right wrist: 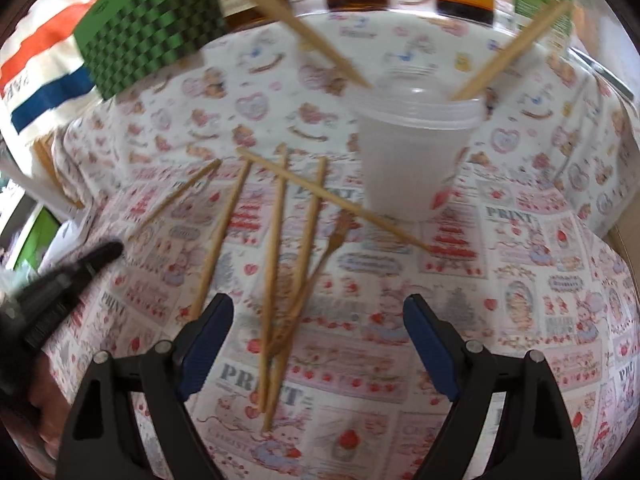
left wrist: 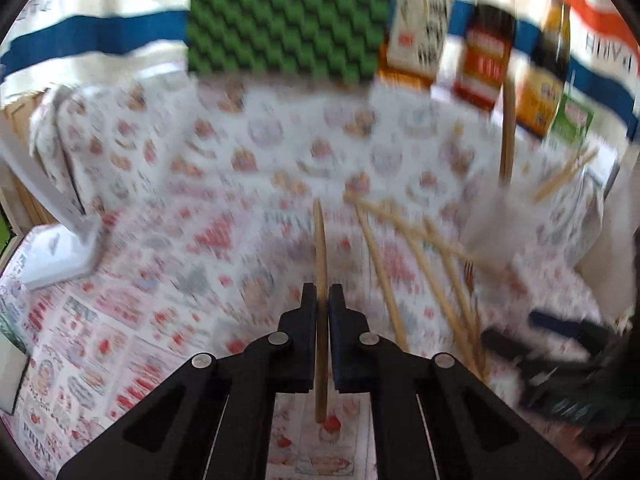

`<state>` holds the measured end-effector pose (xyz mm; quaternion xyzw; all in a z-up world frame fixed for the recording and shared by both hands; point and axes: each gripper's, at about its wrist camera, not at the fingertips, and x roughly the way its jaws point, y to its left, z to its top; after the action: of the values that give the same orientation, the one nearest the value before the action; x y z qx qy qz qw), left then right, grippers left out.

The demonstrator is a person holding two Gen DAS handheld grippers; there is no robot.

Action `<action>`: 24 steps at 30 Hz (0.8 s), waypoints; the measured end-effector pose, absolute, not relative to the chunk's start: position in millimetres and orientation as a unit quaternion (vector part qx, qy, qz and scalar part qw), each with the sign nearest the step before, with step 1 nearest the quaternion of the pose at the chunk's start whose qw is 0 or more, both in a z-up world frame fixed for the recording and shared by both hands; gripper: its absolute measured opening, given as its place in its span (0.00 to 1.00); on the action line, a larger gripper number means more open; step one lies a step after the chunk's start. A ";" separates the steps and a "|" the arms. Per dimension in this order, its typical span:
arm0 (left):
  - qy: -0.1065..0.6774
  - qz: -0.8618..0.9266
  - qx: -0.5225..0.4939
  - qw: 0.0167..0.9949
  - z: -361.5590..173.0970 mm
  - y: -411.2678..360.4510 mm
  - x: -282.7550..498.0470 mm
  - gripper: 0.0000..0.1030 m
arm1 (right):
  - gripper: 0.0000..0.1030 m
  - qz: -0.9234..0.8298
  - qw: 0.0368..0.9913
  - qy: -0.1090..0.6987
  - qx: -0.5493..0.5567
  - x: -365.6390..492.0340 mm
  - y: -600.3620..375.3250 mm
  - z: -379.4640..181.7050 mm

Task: Organize utensils
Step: 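Grasp a wooden chopstick with the left tool while the right tool grasps the metal fork, then lift the chopstick with the left tool while the right tool carries the fork toward the cup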

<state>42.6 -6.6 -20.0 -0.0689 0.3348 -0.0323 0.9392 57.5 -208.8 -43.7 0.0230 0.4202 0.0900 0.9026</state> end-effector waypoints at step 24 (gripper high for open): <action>0.226 -0.039 -0.140 0.963 13.0 21.3 13.1 0.05 | 0.06 0.112 0.888 0.443 0.057 56.6 -213.7 -46.3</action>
<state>13.1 21.3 13.0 -0.1396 0.2263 -0.0392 0.9632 56.6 -213.7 -46.3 0.0570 0.4432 0.1116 0.8876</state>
